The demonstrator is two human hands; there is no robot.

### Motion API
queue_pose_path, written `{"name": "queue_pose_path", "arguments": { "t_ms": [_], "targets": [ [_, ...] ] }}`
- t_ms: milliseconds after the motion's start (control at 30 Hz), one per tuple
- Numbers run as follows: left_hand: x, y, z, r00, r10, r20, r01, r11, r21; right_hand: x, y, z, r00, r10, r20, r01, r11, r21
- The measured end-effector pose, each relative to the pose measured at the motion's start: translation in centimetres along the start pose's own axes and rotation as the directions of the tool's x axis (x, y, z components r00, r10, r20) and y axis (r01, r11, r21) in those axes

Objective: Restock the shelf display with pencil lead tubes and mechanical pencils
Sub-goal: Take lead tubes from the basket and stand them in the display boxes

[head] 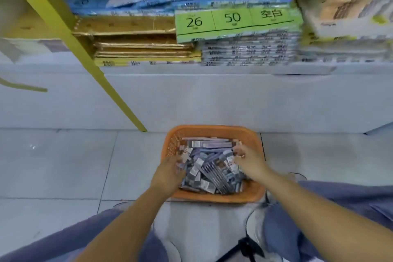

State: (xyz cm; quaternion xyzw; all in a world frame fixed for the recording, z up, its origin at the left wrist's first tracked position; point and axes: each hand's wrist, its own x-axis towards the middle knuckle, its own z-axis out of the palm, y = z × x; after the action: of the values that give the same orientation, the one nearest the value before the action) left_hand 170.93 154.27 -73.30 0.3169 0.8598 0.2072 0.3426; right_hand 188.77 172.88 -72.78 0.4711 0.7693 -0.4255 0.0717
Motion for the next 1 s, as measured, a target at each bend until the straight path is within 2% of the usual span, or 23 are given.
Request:
{"name": "queue_pose_path", "arguments": {
  "t_ms": [100,267,333,433,533,667,900,1000],
  "targets": [
    [1.0,-1.9,2.7,0.995,-0.070,0.068,0.074,0.995,-0.065,1.2,2.2,2.9,0.995,0.063,0.072,-0.063,0.998,-0.004],
    [3.1,-2.9,4.8,0.989,-0.144,0.045,0.148,0.985,-0.093,2.9,2.7,7.5,0.978,0.096,0.185,-0.078,0.992,-0.101],
    [3.8,-2.8,5.3,0.984,-0.176,0.020,0.177,0.977,-0.121,3.3,2.6,8.5,0.985,0.083,0.154,-0.053,0.981,-0.186],
    [4.6,-2.6,6.1,0.965,-0.260,-0.006,0.254,0.947,-0.195,3.7,2.7,9.1,0.992,0.081,0.091,-0.061,0.976,-0.210],
    [4.9,-2.6,7.1,0.949,-0.313,-0.023,0.301,0.929,-0.215,3.8,2.8,9.3,0.992,0.082,0.094,-0.058,0.970,-0.235],
    [4.8,-2.4,8.1,0.936,-0.347,-0.060,0.325,0.917,-0.229,3.6,3.1,9.1,0.989,0.089,0.122,-0.066,0.981,-0.182],
    [5.5,-2.6,7.8,0.920,-0.391,-0.027,0.356,0.863,-0.359,3.6,3.5,9.2,0.979,0.135,0.153,-0.129,0.991,-0.047],
    [6.2,-2.4,7.9,0.931,-0.363,-0.031,0.327,0.870,-0.368,3.5,3.8,9.1,0.974,0.150,0.172,-0.155,0.988,0.020]
  ]
}}
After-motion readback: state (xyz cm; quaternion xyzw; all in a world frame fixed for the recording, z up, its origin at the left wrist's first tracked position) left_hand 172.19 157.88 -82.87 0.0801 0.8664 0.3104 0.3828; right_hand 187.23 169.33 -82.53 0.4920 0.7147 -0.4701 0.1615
